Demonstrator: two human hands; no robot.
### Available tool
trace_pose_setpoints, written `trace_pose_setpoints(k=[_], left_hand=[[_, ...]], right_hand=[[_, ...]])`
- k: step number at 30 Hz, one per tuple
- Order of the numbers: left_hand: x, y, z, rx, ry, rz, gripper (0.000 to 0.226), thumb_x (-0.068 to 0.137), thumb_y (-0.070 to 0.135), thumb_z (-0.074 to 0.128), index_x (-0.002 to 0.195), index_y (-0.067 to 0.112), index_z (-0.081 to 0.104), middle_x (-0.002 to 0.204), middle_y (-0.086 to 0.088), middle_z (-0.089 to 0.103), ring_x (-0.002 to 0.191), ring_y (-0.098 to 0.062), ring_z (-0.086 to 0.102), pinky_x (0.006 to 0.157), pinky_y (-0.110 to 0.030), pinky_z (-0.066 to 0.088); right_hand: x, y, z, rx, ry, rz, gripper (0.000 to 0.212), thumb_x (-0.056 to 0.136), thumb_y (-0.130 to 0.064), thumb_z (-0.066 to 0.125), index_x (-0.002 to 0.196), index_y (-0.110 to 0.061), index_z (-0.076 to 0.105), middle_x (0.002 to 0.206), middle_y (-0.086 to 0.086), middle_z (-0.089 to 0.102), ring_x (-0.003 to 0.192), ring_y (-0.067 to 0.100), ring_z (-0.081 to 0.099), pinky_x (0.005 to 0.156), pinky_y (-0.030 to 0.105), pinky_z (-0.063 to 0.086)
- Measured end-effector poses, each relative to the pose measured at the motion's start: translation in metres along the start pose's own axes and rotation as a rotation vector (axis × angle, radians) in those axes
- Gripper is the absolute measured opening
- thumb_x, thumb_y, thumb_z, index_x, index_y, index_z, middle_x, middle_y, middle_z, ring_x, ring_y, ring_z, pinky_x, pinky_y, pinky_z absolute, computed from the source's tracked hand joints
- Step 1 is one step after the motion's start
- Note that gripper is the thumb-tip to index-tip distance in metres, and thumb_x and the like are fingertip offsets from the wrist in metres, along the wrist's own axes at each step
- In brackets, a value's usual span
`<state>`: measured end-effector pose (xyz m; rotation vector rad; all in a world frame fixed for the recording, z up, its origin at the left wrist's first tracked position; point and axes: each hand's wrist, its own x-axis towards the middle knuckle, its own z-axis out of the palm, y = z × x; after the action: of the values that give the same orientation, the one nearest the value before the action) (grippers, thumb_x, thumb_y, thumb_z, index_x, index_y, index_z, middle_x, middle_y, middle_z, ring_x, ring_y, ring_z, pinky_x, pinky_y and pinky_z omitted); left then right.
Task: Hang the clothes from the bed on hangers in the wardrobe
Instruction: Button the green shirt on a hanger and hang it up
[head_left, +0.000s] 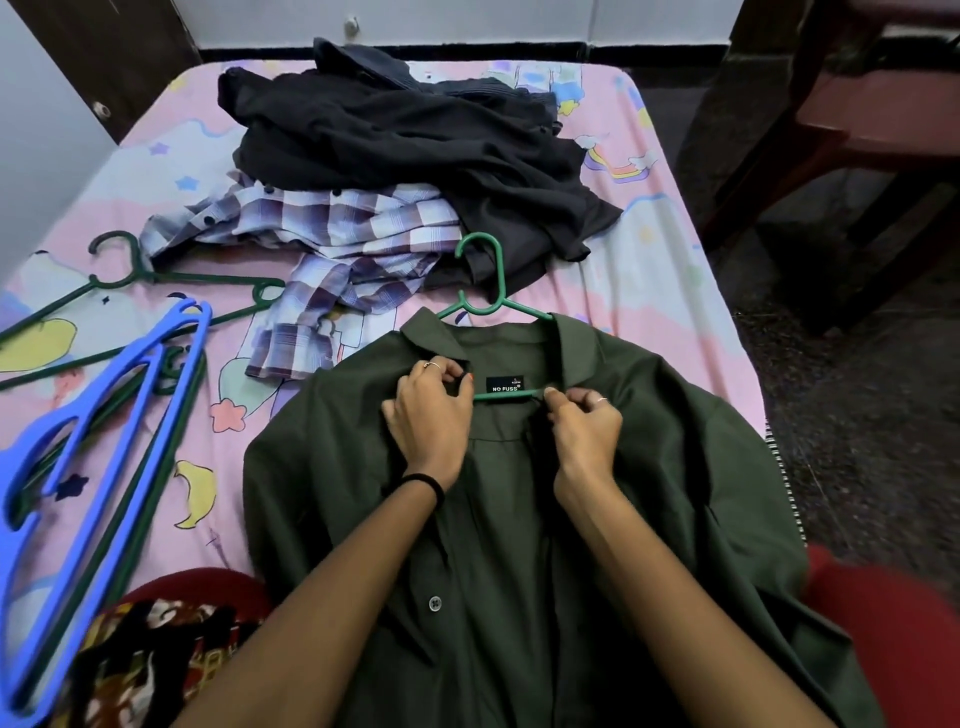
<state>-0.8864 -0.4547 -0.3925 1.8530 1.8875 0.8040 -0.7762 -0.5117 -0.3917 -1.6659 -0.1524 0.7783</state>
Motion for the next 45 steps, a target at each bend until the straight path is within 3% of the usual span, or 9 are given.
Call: trace_pose_setpoints(k=[3, 7, 9, 13, 18, 24, 31, 37, 45], left_hand=[[0.007, 0.002, -0.006, -0.124, -0.070, 0.034, 0.007, 0.084, 0.027, 0.067, 0.081, 0.021, 0.064, 0.084, 0.006, 0.068, 0.079, -0.018, 0.063, 0.072, -0.033, 0.050], [0.006, 0.007, -0.012, -0.427, -0.110, 0.162, 0.014, 0.079, 0.008, 0.074, 0.076, 0.016, 0.064, 0.073, 0.000, 0.064, 0.057, -0.004, 0.056, 0.062, -0.021, 0.052], [0.003, 0.010, -0.012, -0.526, -0.123, 0.144, 0.014, 0.078, 0.003, 0.075, 0.078, 0.013, 0.066, 0.071, 0.003, 0.063, 0.058, -0.003, 0.058, 0.060, -0.012, 0.049], [0.008, 0.012, -0.006, -0.622, -0.182, 0.072, 0.016, 0.078, 0.005, 0.076, 0.077, 0.017, 0.067, 0.073, 0.002, 0.067, 0.063, -0.004, 0.063, 0.067, -0.017, 0.052], [0.010, 0.012, 0.000, -0.685, -0.286, 0.030, 0.022, 0.080, 0.000, 0.072, 0.077, 0.021, 0.065, 0.074, 0.001, 0.067, 0.066, -0.002, 0.063, 0.067, -0.014, 0.049], [0.010, 0.010, 0.008, -0.752, -0.342, -0.023, 0.028, 0.084, -0.002, 0.068, 0.079, 0.025, 0.066, 0.077, 0.002, 0.068, 0.071, -0.003, 0.064, 0.068, -0.012, 0.048], [0.011, -0.001, 0.009, -0.795, -0.330, -0.047, 0.014, 0.079, 0.013, 0.065, 0.083, 0.027, 0.068, 0.080, 0.008, 0.071, 0.079, -0.004, 0.067, 0.074, -0.014, 0.049], [0.009, 0.002, 0.005, -0.863, -0.366, -0.116, 0.021, 0.083, -0.002, 0.067, 0.082, 0.019, 0.069, 0.078, 0.010, 0.073, 0.077, -0.002, 0.067, 0.074, -0.013, 0.049], [0.010, 0.011, -0.003, -0.984, -0.344, -0.224, 0.019, 0.078, -0.005, 0.070, 0.078, 0.014, 0.071, 0.075, 0.005, 0.074, 0.074, -0.003, 0.068, 0.070, -0.013, 0.051]], right_hand=[[0.001, -0.012, -0.008, 0.076, -0.063, -0.006, 0.018, 0.085, -0.005, 0.066, 0.075, -0.014, 0.054, 0.067, 0.004, 0.054, 0.059, 0.014, 0.052, 0.055, 0.025, 0.045], [-0.007, -0.029, -0.009, -0.052, -0.252, -0.134, 0.018, 0.084, -0.005, 0.069, 0.073, -0.010, 0.057, 0.066, 0.006, 0.062, 0.058, 0.015, 0.058, 0.058, 0.026, 0.050], [-0.008, -0.028, -0.009, -0.150, -0.347, -0.168, 0.016, 0.083, -0.006, 0.072, 0.071, -0.010, 0.062, 0.067, 0.008, 0.067, 0.061, 0.016, 0.061, 0.062, 0.030, 0.051], [-0.003, -0.022, -0.007, -0.226, -0.443, -0.176, 0.009, 0.084, -0.009, 0.070, 0.077, -0.003, 0.069, 0.074, 0.014, 0.072, 0.067, 0.016, 0.064, 0.068, 0.035, 0.054], [0.005, -0.011, 0.001, -0.198, -0.423, -0.160, 0.015, 0.084, -0.008, 0.070, 0.082, 0.005, 0.064, 0.076, 0.022, 0.069, 0.066, 0.021, 0.062, 0.063, 0.040, 0.052], [0.010, -0.015, 0.008, -0.062, -0.412, -0.086, 0.016, 0.082, -0.006, 0.072, 0.084, 0.009, 0.065, 0.080, 0.021, 0.070, 0.071, 0.020, 0.065, 0.066, 0.032, 0.055], [0.008, -0.014, 0.012, -0.001, -0.423, -0.062, 0.007, 0.079, -0.003, 0.074, 0.079, 0.003, 0.072, 0.075, 0.009, 0.074, 0.072, 0.014, 0.069, 0.066, 0.022, 0.055], [0.003, -0.014, 0.013, 0.086, -0.423, -0.045, 0.003, 0.078, 0.001, 0.072, 0.081, 0.001, 0.074, 0.082, 0.010, 0.075, 0.083, 0.020, 0.071, 0.078, 0.027, 0.056], [0.000, -0.016, 0.010, 0.025, -0.454, -0.186, 0.020, 0.092, -0.002, 0.059, 0.082, -0.011, 0.074, 0.089, 0.010, 0.073, 0.088, 0.018, 0.070, 0.082, 0.026, 0.055]])
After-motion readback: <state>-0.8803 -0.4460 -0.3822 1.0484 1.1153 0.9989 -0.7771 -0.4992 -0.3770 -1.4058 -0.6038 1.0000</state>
